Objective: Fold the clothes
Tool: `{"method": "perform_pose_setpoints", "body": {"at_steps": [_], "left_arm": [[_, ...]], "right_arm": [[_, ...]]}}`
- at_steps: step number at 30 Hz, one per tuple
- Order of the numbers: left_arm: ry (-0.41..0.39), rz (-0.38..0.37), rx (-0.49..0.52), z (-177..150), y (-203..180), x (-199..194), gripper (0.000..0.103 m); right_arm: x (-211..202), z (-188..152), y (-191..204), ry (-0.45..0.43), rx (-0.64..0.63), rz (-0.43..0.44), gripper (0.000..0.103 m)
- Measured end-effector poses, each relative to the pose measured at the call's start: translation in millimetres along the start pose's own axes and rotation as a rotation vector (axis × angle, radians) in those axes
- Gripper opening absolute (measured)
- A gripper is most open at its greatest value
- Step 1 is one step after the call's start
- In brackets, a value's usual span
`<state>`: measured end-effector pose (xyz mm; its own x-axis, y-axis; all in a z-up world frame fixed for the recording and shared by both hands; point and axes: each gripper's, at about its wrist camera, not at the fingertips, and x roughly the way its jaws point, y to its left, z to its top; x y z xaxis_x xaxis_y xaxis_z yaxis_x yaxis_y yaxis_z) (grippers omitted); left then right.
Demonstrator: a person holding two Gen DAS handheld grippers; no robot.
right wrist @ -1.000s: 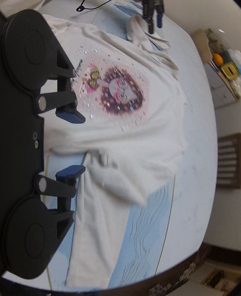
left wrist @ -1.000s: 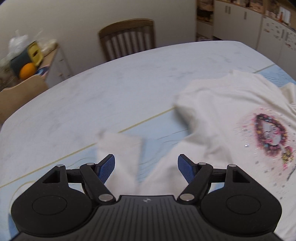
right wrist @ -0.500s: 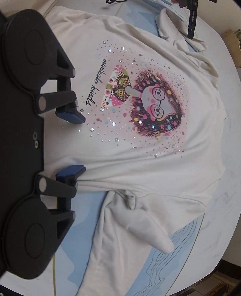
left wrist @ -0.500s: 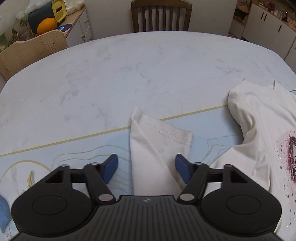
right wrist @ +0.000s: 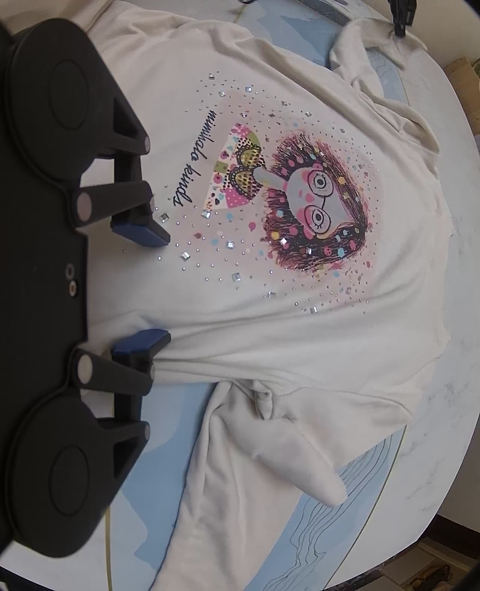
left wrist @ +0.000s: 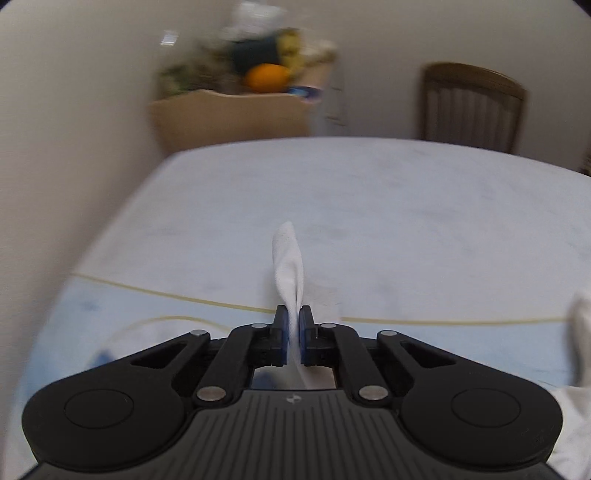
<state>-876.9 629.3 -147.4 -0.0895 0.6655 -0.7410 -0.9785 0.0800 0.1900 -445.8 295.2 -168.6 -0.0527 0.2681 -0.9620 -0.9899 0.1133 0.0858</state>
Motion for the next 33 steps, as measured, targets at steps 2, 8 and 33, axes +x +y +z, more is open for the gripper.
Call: {"method": "perform_pose_setpoints", "body": {"at_steps": [2,8,33], "left_arm": [[0.008,0.074,-0.052,2.5,29.0,0.1,0.004],[0.113,0.041,-0.154,3.1,89.3,4.4,0.009],[0.163,-0.248,0.51,-59.5,106.9,-5.3,0.068]], "right_arm": [[-0.2,-0.4,0.2,0.0,-0.005,0.0,0.103],[-0.1,-0.5,0.3,0.004,-0.026,0.002,0.103],[1.7,-5.7,8.3,0.021,-0.087,-0.009,0.103]]}}
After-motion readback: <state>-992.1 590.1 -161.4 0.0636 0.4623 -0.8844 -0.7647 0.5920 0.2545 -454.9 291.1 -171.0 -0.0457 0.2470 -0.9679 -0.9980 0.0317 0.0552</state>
